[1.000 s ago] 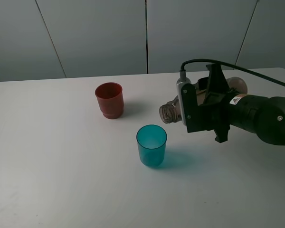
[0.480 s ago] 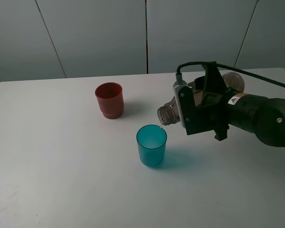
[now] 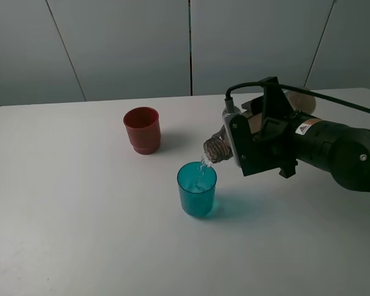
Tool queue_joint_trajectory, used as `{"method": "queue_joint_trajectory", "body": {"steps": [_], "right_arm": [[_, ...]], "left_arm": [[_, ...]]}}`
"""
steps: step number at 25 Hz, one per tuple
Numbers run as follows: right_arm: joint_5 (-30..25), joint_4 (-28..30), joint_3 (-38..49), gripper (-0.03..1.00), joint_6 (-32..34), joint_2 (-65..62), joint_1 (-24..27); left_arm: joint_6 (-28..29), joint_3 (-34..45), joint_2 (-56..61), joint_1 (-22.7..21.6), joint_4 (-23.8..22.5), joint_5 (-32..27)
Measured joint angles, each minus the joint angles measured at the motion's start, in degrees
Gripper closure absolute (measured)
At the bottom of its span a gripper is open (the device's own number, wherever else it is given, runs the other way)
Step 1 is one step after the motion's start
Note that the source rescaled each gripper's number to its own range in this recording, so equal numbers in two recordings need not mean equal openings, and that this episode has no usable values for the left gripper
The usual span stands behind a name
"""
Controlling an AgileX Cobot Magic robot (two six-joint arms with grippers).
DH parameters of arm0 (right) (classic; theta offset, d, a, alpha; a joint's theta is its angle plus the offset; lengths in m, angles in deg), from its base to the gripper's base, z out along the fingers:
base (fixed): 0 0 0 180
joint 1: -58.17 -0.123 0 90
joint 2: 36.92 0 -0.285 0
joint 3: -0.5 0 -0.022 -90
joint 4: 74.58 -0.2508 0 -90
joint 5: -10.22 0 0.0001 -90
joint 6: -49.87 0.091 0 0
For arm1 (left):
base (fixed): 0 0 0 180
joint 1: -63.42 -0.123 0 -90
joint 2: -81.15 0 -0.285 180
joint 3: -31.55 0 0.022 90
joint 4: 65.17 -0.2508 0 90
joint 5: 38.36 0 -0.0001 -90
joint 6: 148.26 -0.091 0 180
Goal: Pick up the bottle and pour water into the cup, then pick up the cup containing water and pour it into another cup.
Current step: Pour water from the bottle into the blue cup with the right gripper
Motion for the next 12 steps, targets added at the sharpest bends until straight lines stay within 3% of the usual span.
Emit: {"method": "queue_joint_trajectory", "body": {"steps": [12], "right_arm": [[1.32, 1.11, -1.22, 0.97, -0.41, 0.00, 0.00]], "left_arm": [[0.00, 0.00, 0.00, 0.00, 0.00, 0.00]]}}
